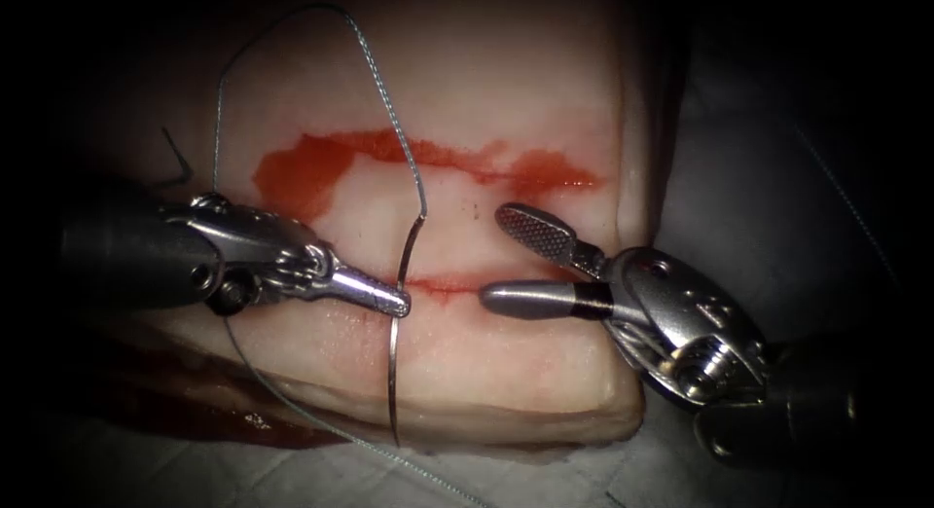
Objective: Wound Closure
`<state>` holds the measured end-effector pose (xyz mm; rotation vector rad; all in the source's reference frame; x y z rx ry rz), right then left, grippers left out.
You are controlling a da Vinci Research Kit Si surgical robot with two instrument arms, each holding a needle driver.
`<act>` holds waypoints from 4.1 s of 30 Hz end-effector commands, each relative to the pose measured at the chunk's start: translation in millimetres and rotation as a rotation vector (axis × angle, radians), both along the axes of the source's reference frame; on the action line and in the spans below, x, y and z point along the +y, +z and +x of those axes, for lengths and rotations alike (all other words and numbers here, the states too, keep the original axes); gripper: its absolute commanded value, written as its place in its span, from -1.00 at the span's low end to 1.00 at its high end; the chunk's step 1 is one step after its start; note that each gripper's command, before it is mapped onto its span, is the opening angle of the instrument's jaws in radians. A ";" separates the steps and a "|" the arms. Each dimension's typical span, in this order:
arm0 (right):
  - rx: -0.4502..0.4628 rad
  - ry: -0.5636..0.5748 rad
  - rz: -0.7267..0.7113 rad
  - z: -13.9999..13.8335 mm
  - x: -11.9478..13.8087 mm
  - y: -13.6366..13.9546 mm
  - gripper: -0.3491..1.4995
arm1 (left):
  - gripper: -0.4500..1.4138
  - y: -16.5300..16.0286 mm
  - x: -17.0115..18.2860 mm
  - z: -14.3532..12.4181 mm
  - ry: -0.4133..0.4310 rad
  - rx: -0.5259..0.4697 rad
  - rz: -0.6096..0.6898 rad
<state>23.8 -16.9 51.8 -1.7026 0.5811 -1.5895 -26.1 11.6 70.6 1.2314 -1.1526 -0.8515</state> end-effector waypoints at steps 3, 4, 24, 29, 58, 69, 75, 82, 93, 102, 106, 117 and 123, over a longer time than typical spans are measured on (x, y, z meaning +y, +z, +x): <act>0.001 0.003 -0.010 1.8 -0.7 1.4 0.51 | -1.00 -0.5 0.0 -0.9 0.017 -0.039 -0.034; -0.004 0.011 -0.011 2.4 -0.6 1.7 0.47 | -1.00 -1.0 -0.1 -1.1 0.024 -0.047 -0.037; -0.024 0.062 0.013 4.6 -0.4 2.2 -0.31 | -1.00 -3.2 -1.4 -3.1 0.057 -0.084 -0.072; -0.015 0.070 0.018 4.2 0.8 1.9 -0.78 | -1.00 -3.0 -1.6 -3.2 0.059 -0.085 -0.075; 0.014 0.072 -0.093 4.8 0.7 1.8 0.22 | -1.00 -3.1 -3.1 -2.6 0.064 0.157 0.076; -0.017 0.031 0.022 4.8 0.5 0.5 -1.00 | -1.00 -3.1 -3.5 -2.5 0.094 0.233 0.055; -0.015 0.031 0.031 4.8 0.4 0.0 -1.00 | -0.55 -3.2 -3.3 -2.5 0.094 0.233 0.057; -0.092 0.101 -0.089 4.1 1.9 -0.3 -1.00 | 0.77 -5.9 1.2 0.4 -0.067 0.056 -0.093; -0.128 0.323 -0.740 3.1 6.8 0.9 -1.00 | 0.44 -16.3 6.5 11.0 -0.113 0.010 -0.177; -0.140 0.320 -0.888 4.9 8.1 2.3 -1.00 | 0.28 -13.4 5.6 11.7 -0.195 0.185 -0.216; -0.145 0.321 -0.901 4.8 8.2 2.8 -1.00 | 0.12 -11.6 3.8 10.7 -0.089 0.087 -0.166; -0.161 0.320 -0.949 3.9 9.4 2.7 -1.00 | -1.00 -12.3 -2.5 2.2 0.019 0.036 -0.153; -0.160 0.308 -0.946 3.6 9.5 2.4 -1.00 | -1.00 -7.3 -4.7 -2.6 -0.049 0.322 -0.199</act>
